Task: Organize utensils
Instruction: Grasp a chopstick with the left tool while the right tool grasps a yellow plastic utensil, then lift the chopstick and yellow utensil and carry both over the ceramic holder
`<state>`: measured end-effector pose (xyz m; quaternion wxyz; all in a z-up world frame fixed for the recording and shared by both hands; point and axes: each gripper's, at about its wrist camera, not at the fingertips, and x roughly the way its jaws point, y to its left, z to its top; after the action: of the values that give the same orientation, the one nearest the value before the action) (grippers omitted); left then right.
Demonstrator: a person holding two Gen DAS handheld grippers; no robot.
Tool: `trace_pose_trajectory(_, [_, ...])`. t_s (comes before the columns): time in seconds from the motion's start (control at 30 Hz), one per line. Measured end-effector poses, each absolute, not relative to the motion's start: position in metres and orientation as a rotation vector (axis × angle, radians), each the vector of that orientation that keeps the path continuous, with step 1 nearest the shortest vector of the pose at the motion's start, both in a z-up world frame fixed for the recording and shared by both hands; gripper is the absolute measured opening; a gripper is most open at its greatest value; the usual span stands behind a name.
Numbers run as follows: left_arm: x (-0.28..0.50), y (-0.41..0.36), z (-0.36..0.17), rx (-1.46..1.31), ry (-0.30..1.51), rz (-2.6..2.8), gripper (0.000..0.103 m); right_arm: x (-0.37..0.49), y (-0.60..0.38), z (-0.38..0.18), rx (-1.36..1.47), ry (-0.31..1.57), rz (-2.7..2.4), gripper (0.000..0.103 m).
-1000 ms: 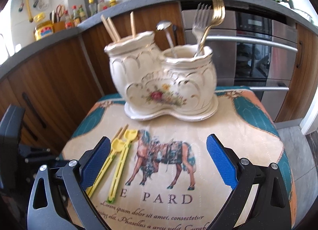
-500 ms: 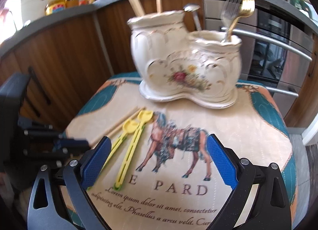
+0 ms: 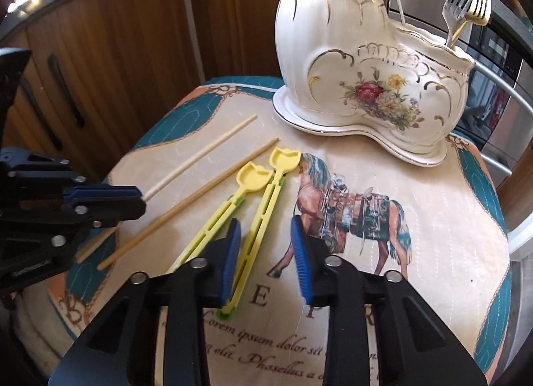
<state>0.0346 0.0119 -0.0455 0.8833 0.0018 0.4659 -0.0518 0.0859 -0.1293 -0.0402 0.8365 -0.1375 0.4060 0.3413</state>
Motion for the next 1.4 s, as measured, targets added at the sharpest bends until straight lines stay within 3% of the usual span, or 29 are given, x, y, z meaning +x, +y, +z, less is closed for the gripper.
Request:
trace_pose_trajectory(0.13, [0.033, 0.012, -0.043, 0.000, 0.960, -0.115, 0.006, 0.087, -0.125, -0.044, -0.311, 0.853, 0.721, 0.025])
trace_pose_trajectory(0.2, [0.033, 0.012, -0.043, -0.003, 0.958, -0.114, 0.006, 0.087, -0.124, -0.044, -0.310, 0.854, 0.730, 0.016])
trace_pose_trajectory(0.3, [0.032, 0.012, -0.042, -0.004, 0.958, -0.114, 0.006, 0.085, -0.129, -0.043, -0.306, 0.854, 0.733, 0.011])
trace_pose_trajectory(0.73, [0.029, 0.008, -0.035, -0.002, 0.928, -0.145, 0.006, 0.072, -0.184, -0.032, -0.230, 0.831, 0.692, 0.010])
trace_pose_trajectory(1.1, [0.018, 0.001, 0.020, -0.015, 0.709, -0.232, 0.006, 0.067, -0.219, 0.033, -0.025, 0.554, 0.713, 0.010])
trace_pose_trajectory(1.4, [0.053, 0.000, 0.069, -0.054, 0.532, -0.247, 0.006, 0.112, -0.226, 0.084, 0.108, 0.406, 0.659, 0.010])
